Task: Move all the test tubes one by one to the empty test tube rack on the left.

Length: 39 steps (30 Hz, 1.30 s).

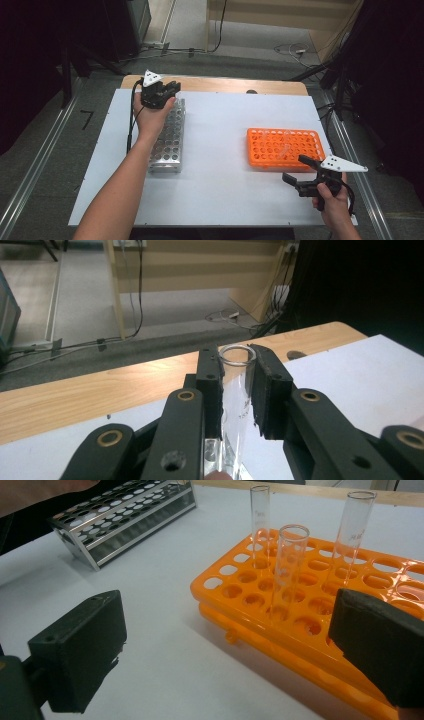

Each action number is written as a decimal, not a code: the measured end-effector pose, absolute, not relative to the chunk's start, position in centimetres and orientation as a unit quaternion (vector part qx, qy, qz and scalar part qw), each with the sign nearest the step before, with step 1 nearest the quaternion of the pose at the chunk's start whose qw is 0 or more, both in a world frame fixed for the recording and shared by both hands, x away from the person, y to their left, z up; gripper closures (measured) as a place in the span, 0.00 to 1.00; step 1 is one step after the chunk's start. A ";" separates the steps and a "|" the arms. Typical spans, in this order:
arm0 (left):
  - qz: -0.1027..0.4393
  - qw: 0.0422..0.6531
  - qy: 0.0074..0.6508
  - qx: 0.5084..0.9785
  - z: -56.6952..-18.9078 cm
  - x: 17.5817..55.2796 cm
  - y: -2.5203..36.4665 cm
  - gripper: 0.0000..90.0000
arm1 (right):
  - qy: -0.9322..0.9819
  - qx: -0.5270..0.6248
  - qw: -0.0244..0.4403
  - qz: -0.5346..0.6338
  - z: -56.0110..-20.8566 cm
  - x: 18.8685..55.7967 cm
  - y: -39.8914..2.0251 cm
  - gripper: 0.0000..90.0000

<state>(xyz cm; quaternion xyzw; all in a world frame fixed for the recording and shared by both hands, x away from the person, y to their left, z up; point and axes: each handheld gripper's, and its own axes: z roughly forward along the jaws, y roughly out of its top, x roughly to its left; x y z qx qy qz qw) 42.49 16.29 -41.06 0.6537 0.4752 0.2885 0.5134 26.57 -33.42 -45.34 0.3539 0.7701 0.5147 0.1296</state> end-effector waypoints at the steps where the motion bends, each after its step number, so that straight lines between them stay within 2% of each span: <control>1: 0.288 0.514 0.475 0.654 -41.1 42.5 16.2 0.85 | 0.770 0.353 0.129 0.515 -45.4 26.6 -33.4 0.01; 21: 0.289 0.482 0.480 0.674 -42.9 42.4 15.3 0.85 | 0.775 0.347 0.128 0.513 -45.5 26.5 -33.2 0.01; 34: 0.276 0.438 0.499 0.695 -43.1 42.4 15.0 0.84 | 0.776 0.348 0.128 0.511 -45.5 26.6 -33.1 0.01; 39: 0.269 0.435 0.504 0.696 -43.0 42.3 15.1 0.80 | 0.777 0.346 0.128 0.510 -45.6 26.6 -33.0 0.01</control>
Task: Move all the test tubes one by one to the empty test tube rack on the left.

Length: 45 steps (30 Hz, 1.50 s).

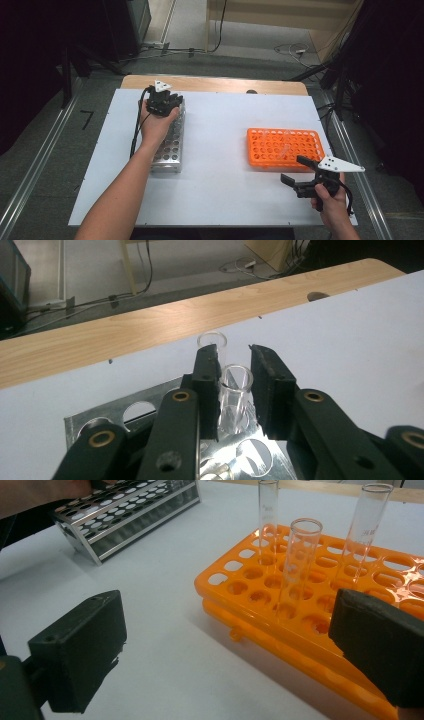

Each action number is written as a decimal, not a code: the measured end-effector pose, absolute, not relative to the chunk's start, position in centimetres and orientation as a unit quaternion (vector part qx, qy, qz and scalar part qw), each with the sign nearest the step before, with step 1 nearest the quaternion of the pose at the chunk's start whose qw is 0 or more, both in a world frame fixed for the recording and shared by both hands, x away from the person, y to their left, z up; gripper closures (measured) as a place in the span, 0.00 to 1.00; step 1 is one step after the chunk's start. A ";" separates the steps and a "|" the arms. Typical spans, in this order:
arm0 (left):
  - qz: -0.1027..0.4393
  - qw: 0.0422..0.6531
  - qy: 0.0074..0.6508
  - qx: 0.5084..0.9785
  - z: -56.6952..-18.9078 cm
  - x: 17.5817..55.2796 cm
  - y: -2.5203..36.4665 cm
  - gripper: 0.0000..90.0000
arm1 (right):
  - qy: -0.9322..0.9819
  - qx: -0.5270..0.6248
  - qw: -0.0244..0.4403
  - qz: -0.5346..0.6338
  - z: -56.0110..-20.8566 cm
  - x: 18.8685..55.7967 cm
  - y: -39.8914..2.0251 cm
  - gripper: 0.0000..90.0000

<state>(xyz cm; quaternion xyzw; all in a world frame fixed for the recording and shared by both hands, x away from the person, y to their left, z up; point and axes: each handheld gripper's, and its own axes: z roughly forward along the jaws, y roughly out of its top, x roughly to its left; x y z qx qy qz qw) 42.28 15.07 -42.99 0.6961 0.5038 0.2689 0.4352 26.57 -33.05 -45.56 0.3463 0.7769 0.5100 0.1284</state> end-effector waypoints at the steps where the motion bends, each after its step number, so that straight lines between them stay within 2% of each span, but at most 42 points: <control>1: 0.268 0.438 0.506 0.694 -42.9 42.2 15.1 0.78 | 0.777 0.346 0.129 0.510 -45.6 26.6 -33.0 0.01; 7: 0.267 0.452 0.503 0.687 -42.5 41.6 15.2 0.62 | 0.777 0.348 0.128 0.510 -45.6 26.6 -33.0 0.01; 14: 0.250 0.479 0.498 0.678 -41.6 40.1 15.4 0.35 | 0.776 0.346 0.130 0.511 -45.6 26.7 -33.0 0.01; 22: 0.239 0.496 0.485 0.679 -41.0 37.5 15.8 0.12 | 0.774 0.351 0.128 0.511 -45.6 26.7 -32.9 0.01; 30: 0.223 0.514 0.468 0.684 -40.6 34.6 15.7 0.00 | 0.774 0.352 0.129 0.511 -45.5 26.9 -32.6 0.01; 45: 0.218 0.539 0.428 0.692 -40.5 29.2 14.6 0.00 | 0.769 0.362 0.131 0.510 -45.6 27.8 -32.3 0.01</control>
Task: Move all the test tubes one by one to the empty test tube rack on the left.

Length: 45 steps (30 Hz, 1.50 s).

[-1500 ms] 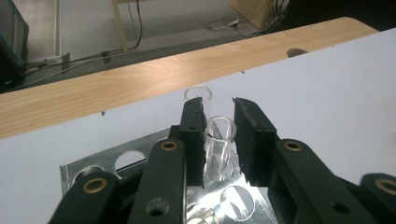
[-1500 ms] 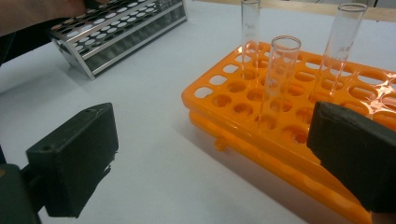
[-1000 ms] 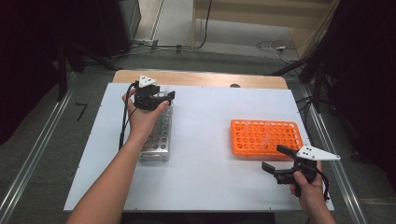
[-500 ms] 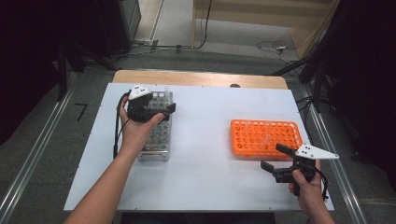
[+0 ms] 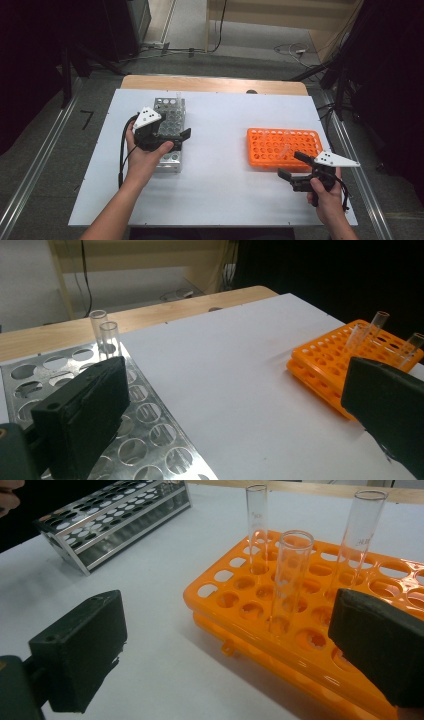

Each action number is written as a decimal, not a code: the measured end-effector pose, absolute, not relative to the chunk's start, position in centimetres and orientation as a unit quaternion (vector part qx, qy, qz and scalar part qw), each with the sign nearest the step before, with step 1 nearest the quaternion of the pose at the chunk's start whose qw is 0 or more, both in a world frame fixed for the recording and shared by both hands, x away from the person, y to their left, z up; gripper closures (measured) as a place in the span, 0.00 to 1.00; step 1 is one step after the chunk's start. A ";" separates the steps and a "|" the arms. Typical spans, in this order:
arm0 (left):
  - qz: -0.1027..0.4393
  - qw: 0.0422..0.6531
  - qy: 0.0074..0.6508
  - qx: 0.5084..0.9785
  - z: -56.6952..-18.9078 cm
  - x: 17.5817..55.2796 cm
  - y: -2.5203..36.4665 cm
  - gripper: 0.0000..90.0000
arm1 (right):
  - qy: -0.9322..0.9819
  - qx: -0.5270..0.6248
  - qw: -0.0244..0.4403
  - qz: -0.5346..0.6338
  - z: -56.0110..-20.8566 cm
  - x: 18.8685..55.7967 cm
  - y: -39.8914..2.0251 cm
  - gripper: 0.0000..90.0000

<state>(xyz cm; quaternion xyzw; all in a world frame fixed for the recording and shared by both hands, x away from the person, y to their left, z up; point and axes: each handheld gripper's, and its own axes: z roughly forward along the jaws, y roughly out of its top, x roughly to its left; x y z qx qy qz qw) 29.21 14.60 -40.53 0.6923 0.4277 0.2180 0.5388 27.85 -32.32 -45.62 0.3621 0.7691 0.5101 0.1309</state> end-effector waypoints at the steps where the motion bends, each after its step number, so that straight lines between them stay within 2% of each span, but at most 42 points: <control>1: 0.217 0.541 0.426 0.692 -40.5 28.9 14.6 0.00 | 0.768 0.363 0.130 0.511 -45.6 27.9 -32.3 0.01; 9: 0.220 0.549 0.413 0.692 -40.4 26.2 14.4 0.00 | 0.765 0.367 0.136 0.511 -45.6 28.3 -31.9 0.02; 15: 0.219 0.551 0.412 0.692 -41.0 24.4 14.6 0.00 | 0.766 0.378 0.146 0.499 -45.8 28.7 -31.3 0.06; 30: 0.218 0.555 0.418 0.686 -42.6 20.7 15.5 0.00 | 0.755 0.406 0.166 0.488 -46.5 29.4 -30.3 0.31; 37: 0.216 0.557 0.421 0.682 -43.0 19.8 15.8 0.00 | 0.748 0.415 0.170 0.490 -46.9 29.7 -30.2 0.45; 45: 0.215 0.548 0.425 0.688 -43.7 19.6 15.6 0.00 | 0.746 0.422 0.176 0.484 -47.3 29.8 -30.4 0.56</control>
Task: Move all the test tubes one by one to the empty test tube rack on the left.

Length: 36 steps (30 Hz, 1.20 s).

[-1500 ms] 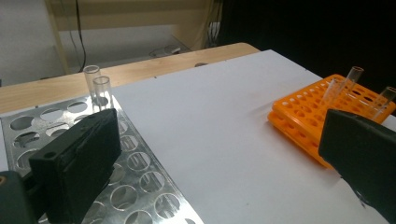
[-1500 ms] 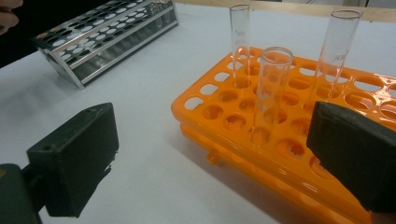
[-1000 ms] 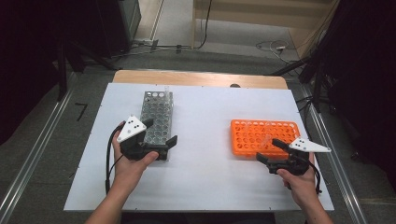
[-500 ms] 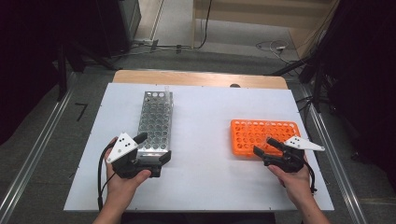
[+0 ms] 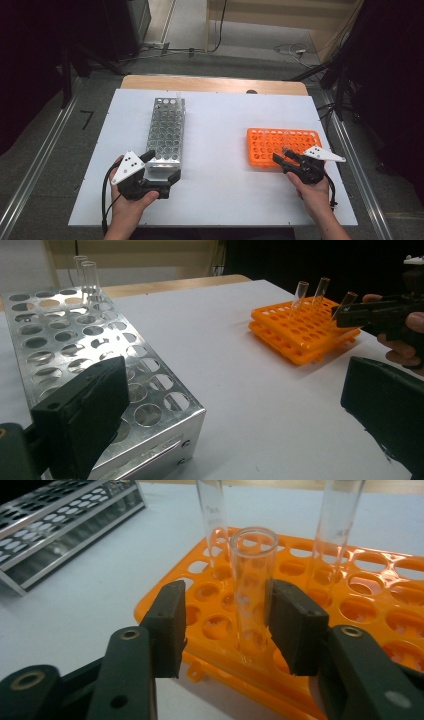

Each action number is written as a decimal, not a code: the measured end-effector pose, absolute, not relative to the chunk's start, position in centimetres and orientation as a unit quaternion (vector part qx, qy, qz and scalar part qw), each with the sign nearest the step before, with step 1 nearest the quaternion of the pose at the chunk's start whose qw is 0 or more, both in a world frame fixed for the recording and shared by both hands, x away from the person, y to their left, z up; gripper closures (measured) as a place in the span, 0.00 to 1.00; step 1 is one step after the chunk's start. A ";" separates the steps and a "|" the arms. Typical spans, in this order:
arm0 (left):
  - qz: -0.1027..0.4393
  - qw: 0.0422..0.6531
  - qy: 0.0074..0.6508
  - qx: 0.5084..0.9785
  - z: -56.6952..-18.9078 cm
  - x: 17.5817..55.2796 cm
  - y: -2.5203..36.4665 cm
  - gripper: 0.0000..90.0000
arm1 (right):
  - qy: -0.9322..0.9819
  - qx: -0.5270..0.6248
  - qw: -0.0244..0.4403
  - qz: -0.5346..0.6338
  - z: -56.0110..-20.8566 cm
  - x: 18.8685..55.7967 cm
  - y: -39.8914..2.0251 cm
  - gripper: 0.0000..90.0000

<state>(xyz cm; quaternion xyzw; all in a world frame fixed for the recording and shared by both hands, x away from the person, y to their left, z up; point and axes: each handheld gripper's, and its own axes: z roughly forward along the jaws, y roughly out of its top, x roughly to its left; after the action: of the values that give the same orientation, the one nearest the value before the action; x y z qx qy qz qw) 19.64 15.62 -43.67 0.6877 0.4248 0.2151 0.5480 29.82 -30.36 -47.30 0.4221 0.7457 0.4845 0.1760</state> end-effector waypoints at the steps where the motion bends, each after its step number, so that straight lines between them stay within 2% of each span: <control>1: 0.214 0.548 0.425 0.688 -43.7 19.7 15.5 0.00 | 0.745 0.425 0.179 0.481 -47.4 29.9 -30.4 0.58; 8: 0.213 0.547 0.423 0.691 -43.9 19.7 15.2 0.00 | 0.747 0.431 0.203 0.464 -47.9 30.0 -30.3 0.72; 16: 0.212 0.545 0.422 0.693 -44.1 19.7 15.1 0.00 | 0.747 0.432 0.215 0.457 -48.5 30.2 -30.1 0.81; 24: 0.215 0.545 0.422 0.692 -43.9 19.7 15.0 0.00 | 0.744 0.431 0.222 0.460 -48.0 30.0 -30.1 0.82; 36: 0.213 0.549 0.411 0.696 -43.4 20.0 14.2 0.00 | 0.743 0.410 0.241 0.471 -44.4 28.9 -29.5 0.82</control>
<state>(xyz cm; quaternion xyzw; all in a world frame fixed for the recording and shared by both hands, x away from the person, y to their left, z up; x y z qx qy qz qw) 19.96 14.23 -43.37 0.6961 0.4112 0.2127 0.5488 28.89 -29.54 -44.37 0.4098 0.7429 0.4713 0.2408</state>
